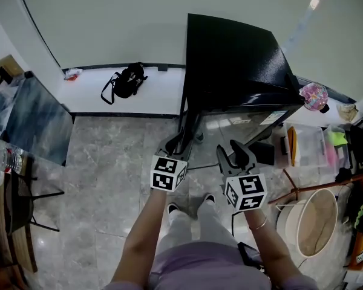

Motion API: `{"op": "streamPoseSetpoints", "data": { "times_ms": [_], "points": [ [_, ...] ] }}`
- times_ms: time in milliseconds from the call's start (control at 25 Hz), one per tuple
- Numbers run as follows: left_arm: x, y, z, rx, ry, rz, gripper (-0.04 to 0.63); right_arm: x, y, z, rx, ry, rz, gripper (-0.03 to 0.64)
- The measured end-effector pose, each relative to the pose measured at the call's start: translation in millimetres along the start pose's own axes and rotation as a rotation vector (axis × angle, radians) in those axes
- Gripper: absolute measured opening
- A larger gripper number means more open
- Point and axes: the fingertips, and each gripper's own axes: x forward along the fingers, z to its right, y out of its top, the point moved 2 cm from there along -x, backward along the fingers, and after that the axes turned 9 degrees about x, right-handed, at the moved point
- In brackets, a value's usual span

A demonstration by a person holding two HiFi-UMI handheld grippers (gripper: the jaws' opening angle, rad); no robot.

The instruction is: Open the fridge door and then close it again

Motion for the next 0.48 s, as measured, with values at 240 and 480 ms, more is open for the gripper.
{"op": "streamPoseSetpoints", "data": {
  "times_ms": [240, 480],
  "points": [
    [-22.2, -5.5, 20.1, -0.025, 0.020, 0.015, 0.118, -21.6, 9.0, -0.6, -0.040, 0.017, 0.033, 0.157],
    [-37.9, -11.5, 44.8, -0.014, 0.052, 0.009, 0.114, -46.4, 12.9, 10.1, -0.035, 0.035, 0.077, 0.158]
  ]
}}
